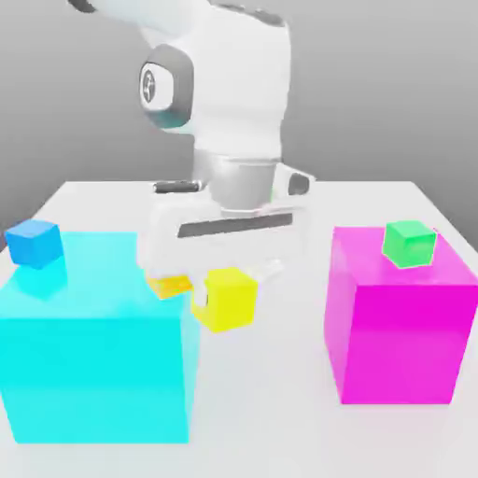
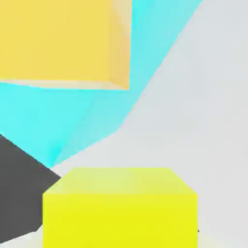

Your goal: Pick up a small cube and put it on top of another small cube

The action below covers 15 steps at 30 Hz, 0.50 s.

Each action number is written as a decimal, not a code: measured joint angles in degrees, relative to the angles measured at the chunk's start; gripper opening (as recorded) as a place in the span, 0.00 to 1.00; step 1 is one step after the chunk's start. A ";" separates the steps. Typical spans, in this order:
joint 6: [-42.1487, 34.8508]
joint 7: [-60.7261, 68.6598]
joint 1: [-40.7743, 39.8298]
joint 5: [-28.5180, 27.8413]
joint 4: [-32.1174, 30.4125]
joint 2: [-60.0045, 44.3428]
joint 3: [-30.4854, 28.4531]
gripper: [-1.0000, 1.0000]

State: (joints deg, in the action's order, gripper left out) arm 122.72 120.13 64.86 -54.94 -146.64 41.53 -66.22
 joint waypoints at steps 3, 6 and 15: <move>-3.26 -8.54 -4.57 2.53 1.20 1.11 4.27 0.00; -6.45 -17.22 -8.69 4.98 2.40 2.12 8.24 0.00; -14.58 -43.94 -18.40 13.83 4.80 3.78 17.43 0.00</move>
State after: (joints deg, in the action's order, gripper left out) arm 108.15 76.19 46.46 -41.11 -141.84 45.31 -48.79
